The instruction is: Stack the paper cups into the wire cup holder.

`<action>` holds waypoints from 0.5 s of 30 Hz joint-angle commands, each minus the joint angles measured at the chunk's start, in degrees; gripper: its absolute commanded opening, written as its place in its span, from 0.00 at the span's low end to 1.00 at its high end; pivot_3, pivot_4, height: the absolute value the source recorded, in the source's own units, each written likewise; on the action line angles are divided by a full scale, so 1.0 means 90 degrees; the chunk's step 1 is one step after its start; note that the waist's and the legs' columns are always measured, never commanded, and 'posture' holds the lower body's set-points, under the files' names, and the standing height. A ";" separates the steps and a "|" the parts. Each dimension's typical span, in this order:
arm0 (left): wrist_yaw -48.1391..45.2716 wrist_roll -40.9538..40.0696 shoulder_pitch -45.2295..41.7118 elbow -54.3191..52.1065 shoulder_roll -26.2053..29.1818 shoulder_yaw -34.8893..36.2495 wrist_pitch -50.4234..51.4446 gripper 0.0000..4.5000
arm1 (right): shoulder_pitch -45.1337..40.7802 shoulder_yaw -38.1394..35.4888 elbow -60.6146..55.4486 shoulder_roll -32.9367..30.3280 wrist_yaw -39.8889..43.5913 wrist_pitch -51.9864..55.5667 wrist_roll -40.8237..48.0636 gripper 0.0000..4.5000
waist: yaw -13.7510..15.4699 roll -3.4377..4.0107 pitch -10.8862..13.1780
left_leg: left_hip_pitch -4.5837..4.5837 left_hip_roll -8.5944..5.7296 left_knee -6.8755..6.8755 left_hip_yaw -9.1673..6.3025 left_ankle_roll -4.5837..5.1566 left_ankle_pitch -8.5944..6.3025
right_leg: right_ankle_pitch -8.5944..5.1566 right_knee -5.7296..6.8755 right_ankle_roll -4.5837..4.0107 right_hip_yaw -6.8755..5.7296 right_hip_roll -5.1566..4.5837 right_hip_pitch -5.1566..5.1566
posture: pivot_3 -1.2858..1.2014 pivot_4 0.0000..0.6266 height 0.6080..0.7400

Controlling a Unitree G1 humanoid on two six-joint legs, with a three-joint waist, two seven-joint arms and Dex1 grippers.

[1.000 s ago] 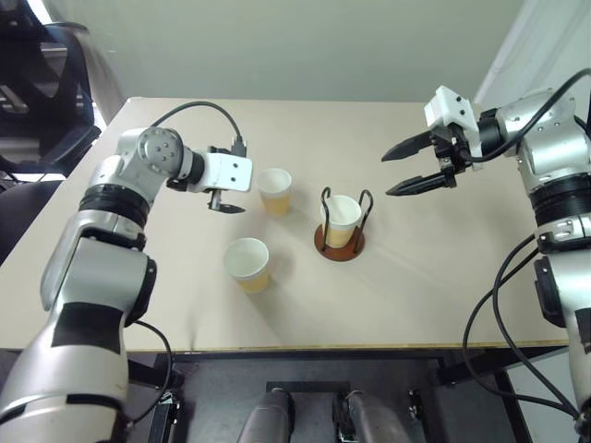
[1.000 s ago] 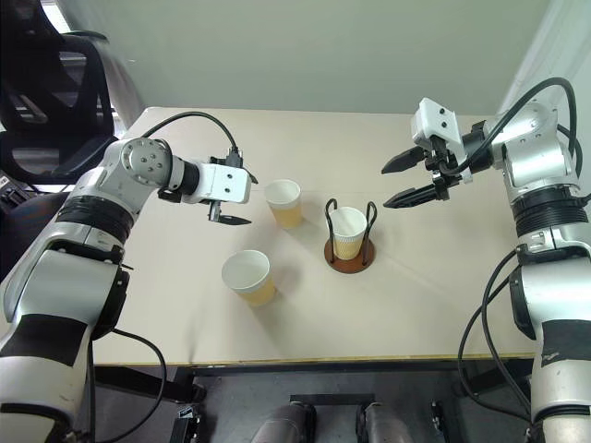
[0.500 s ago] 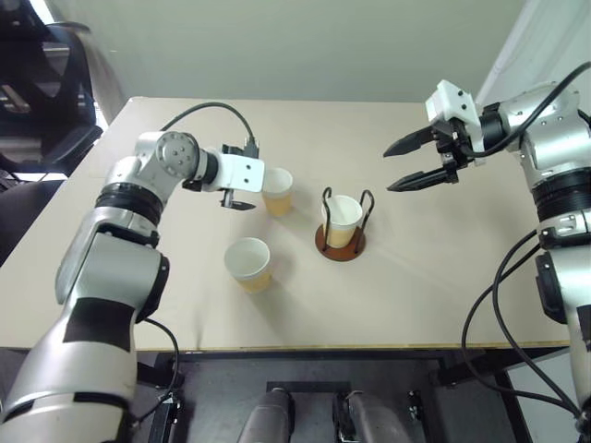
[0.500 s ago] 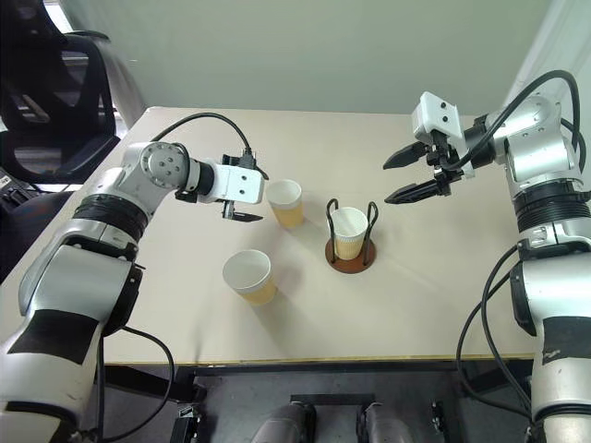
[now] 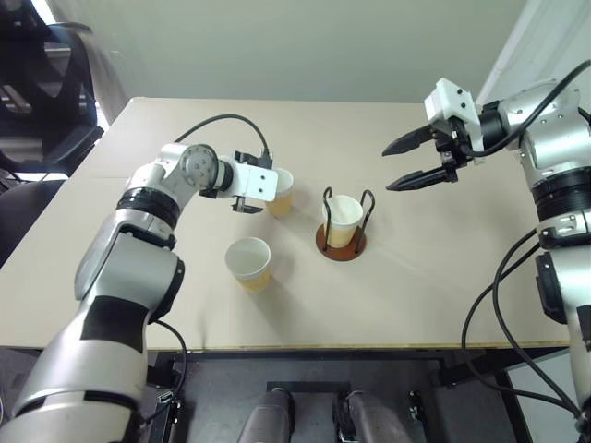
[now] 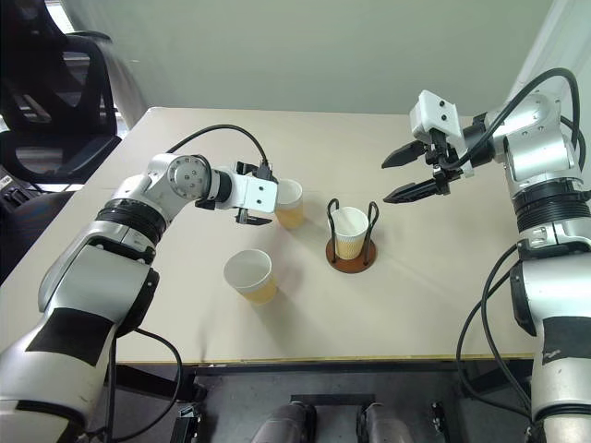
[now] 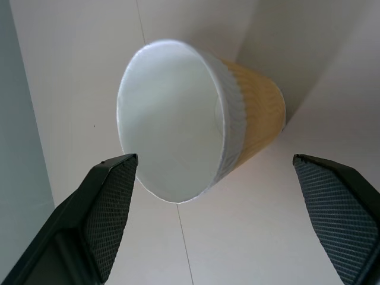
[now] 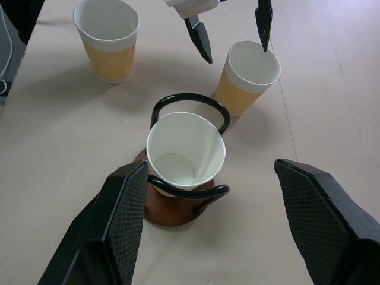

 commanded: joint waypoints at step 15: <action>-0.0123 0.0138 -0.0024 0.0090 -0.0069 -0.0047 0.0024 0.31 | -0.0030 -0.0281 -0.0291 -0.0054 0.0024 -0.0005 0.0041 0.76 | 0.0014 0.0000 0.0000 | 0.0000 -0.0001 0.0006 0.0003 0.0003 0.0003 | 0.0003 0.0002 0.0005 0.0000 0.0001 0.0002 | 0.52 0.24 1.00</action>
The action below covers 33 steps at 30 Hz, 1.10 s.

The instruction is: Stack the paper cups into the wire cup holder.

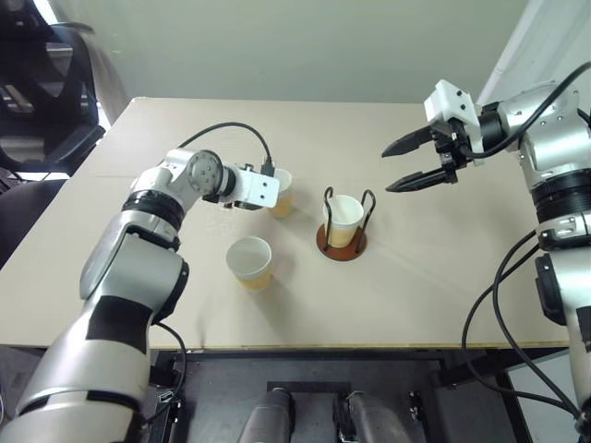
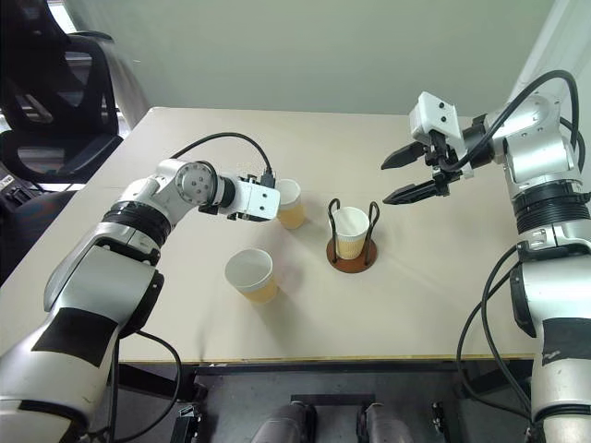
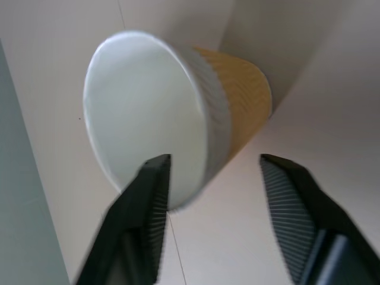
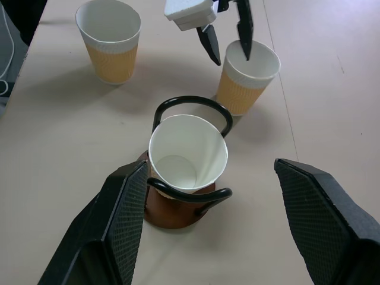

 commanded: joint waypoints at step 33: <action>-0.5058 -0.2359 -0.1139 -0.0681 0.1109 0.0728 0.1229 0.01 | -0.0809 -0.0479 0.2438 0.0145 0.0024 -0.1788 -0.0386 0.76 | -0.0015 0.0000 0.0000 | -0.0010 0.0001 -0.0004 0.0000 0.0014 -0.0005 | 0.0000 -0.0010 0.0000 0.0000 -0.0005 -0.0008 | 0.52 0.24 1.00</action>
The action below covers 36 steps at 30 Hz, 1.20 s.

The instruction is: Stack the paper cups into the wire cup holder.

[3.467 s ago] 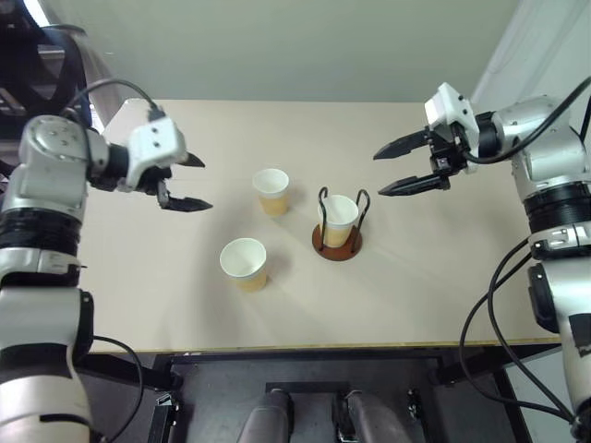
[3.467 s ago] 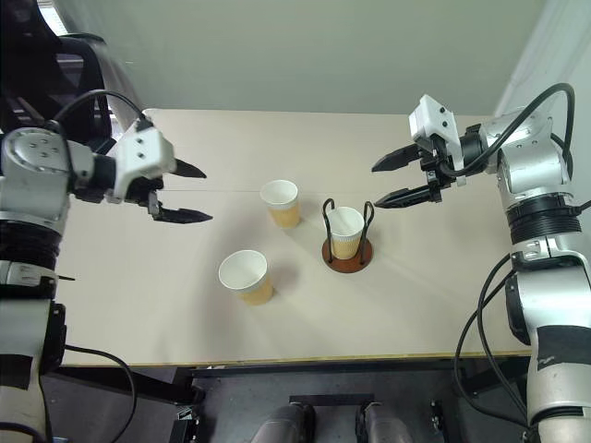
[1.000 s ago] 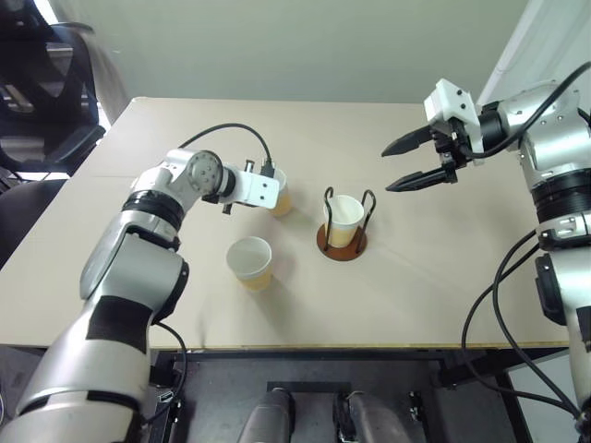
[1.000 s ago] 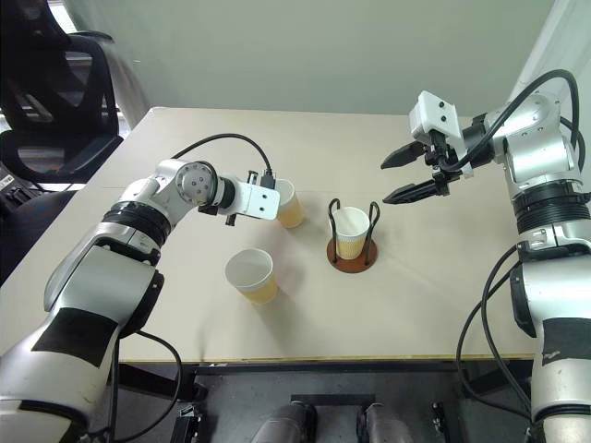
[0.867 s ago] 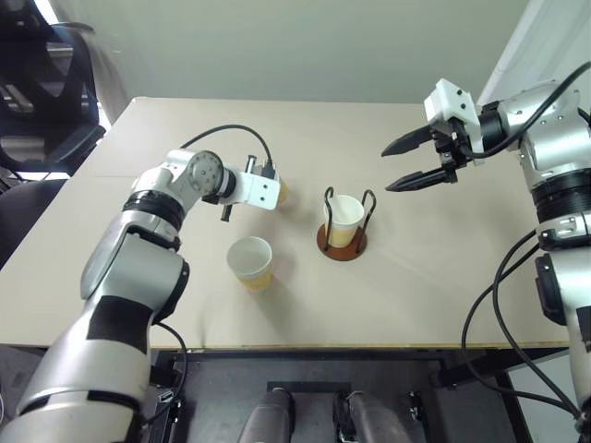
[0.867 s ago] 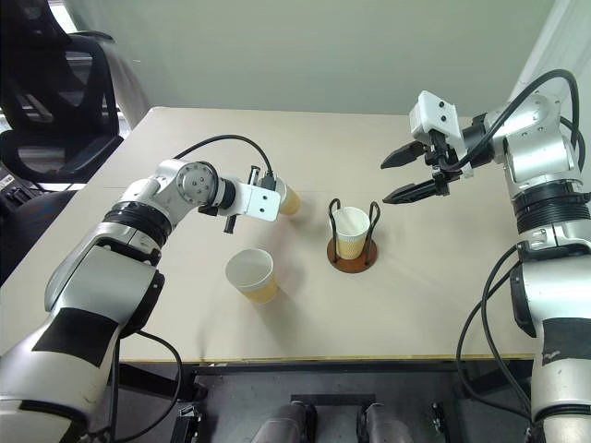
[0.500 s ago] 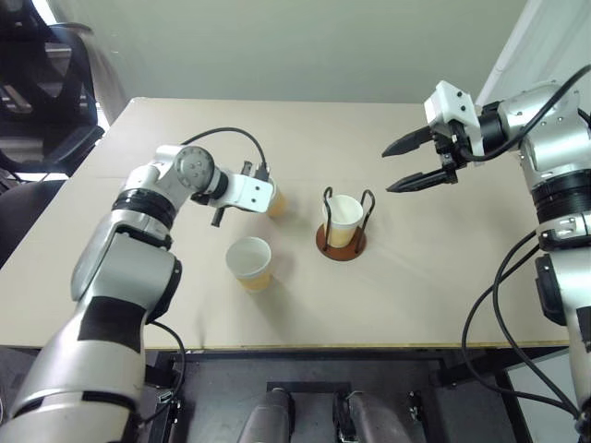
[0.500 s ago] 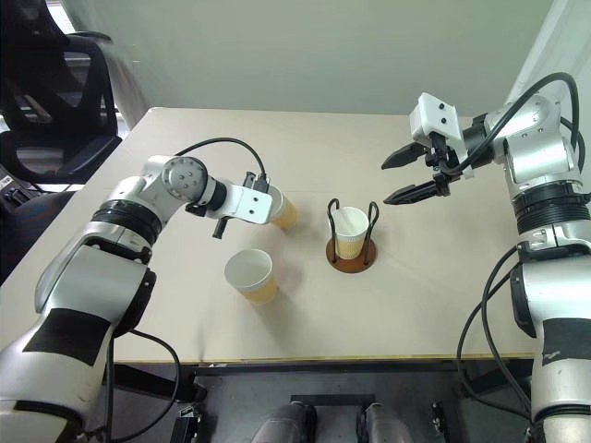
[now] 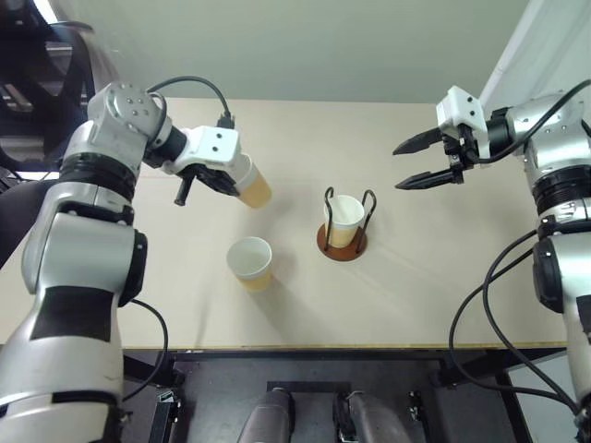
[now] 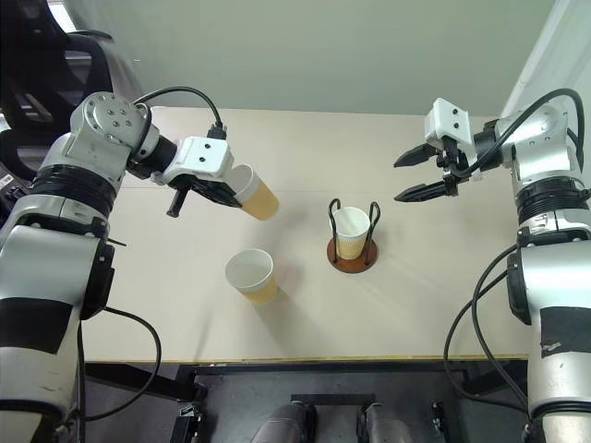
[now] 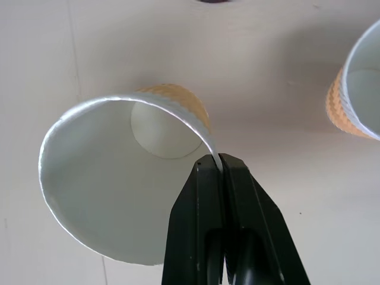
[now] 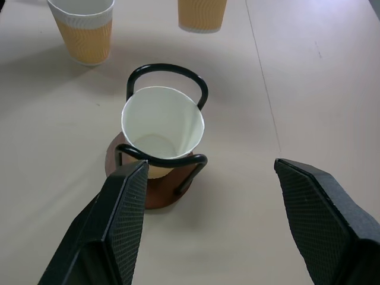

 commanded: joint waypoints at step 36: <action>-0.0244 -0.2041 -0.1738 -0.0355 -0.1099 -0.1518 0.0968 0.01 | -0.0011 0.2007 -0.2012 -0.1579 0.0041 0.1732 0.2987 0.76 | 0.0028 0.0004 0.0004 | -0.0070 0.0006 0.0059 0.0005 0.0036 -0.0013 | 0.0008 -0.0011 0.0031 -0.0007 0.0004 -0.0023 | 0.52 0.24 1.00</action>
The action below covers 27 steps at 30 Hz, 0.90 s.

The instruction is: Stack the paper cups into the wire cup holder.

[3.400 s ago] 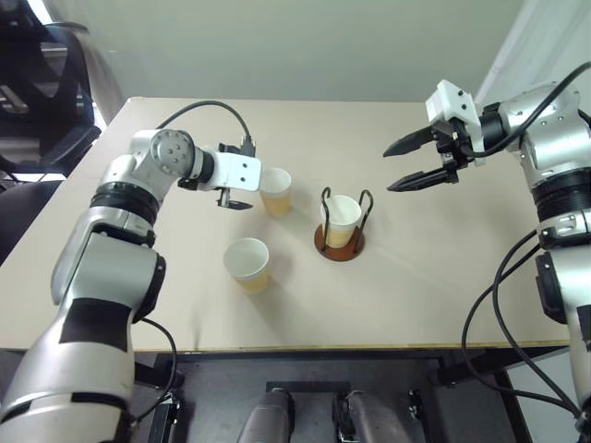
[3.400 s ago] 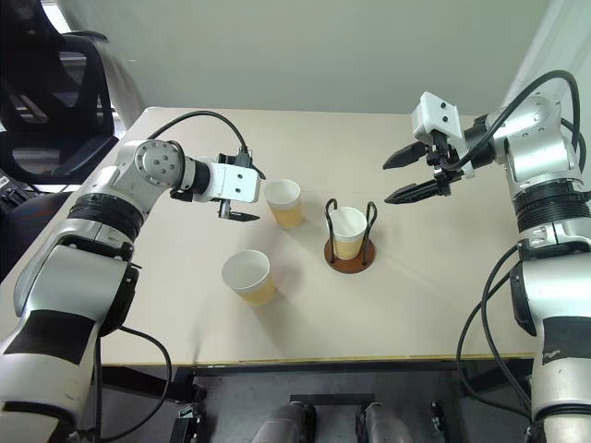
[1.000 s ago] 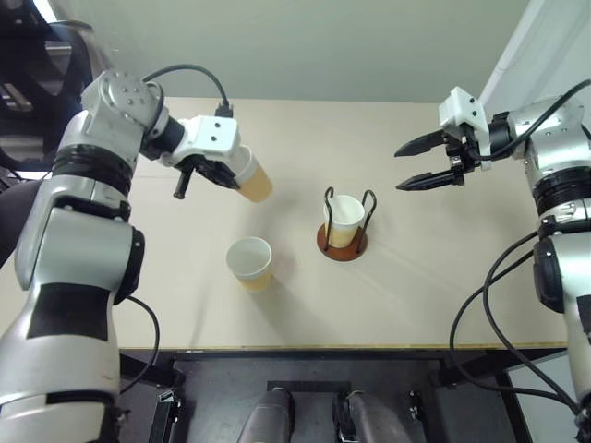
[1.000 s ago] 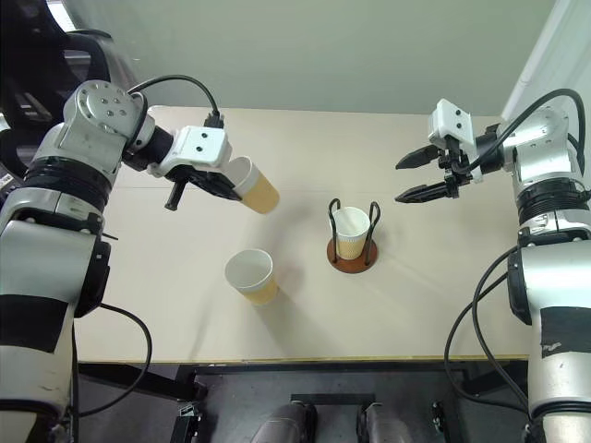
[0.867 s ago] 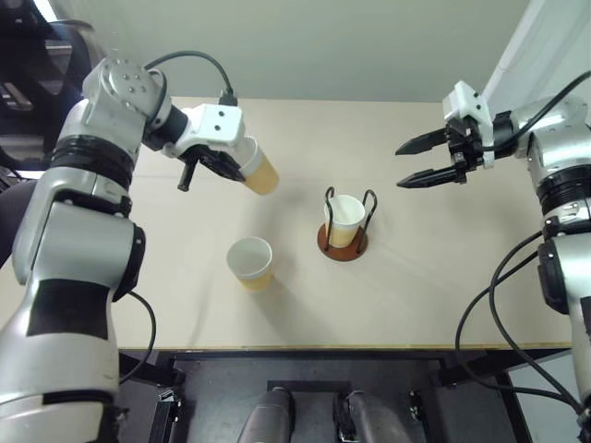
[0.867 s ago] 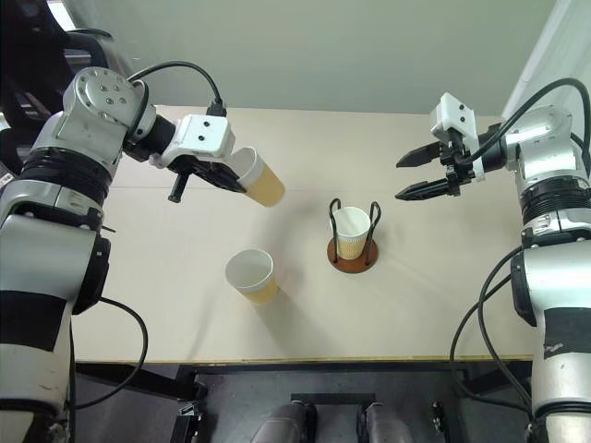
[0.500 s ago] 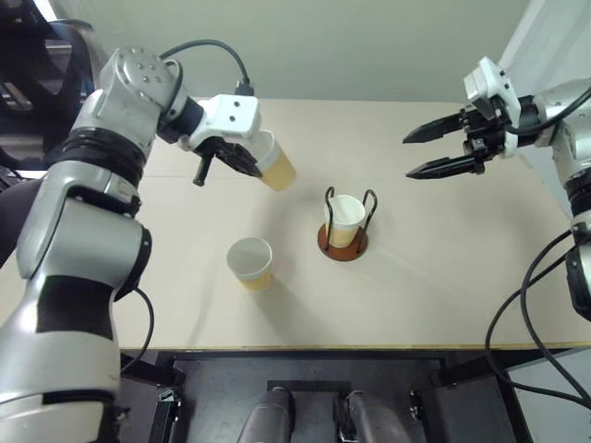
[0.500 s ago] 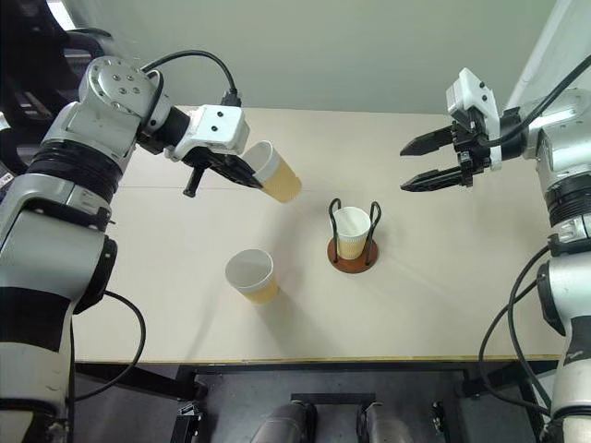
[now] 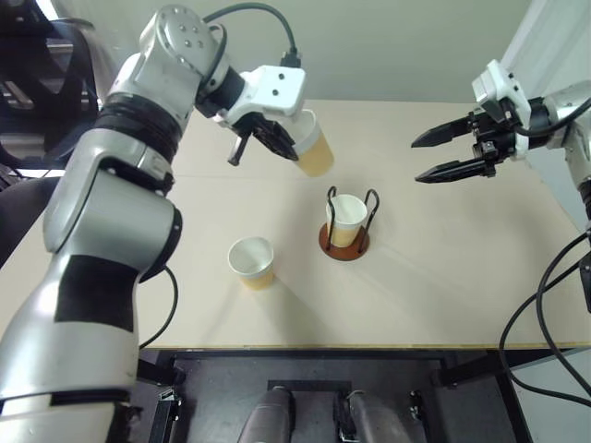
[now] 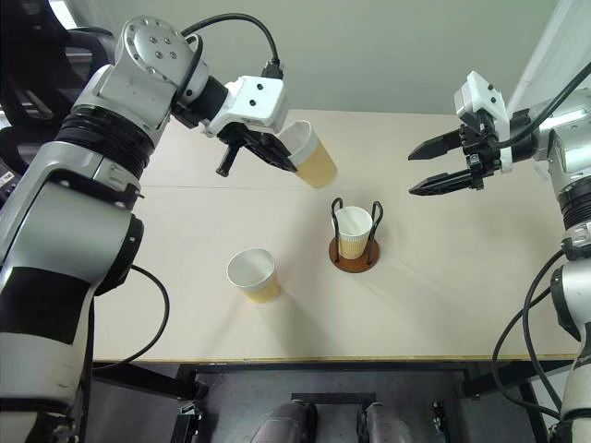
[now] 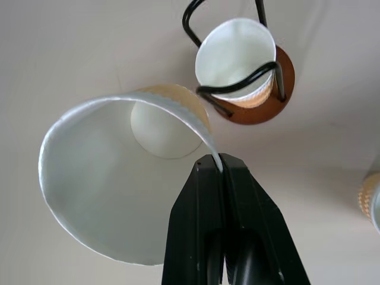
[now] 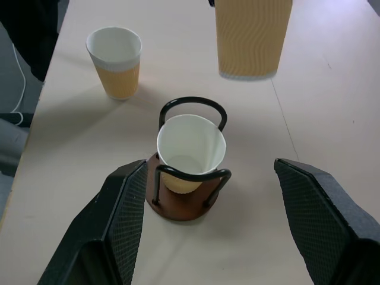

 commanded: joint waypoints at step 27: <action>-0.0207 -0.0375 -0.0108 -0.0076 -0.0562 -0.0022 0.0183 0.01 | 0.0009 -0.0671 0.1045 -0.0291 0.0024 0.0403 -0.0057 0.76 | 0.0064 0.0003 0.0001 | -0.0015 -0.0008 0.0055 0.0017 0.0038 -0.0022 | 0.0018 -0.0003 0.0043 0.0012 -0.0011 0.0007 | 0.52 0.24 1.00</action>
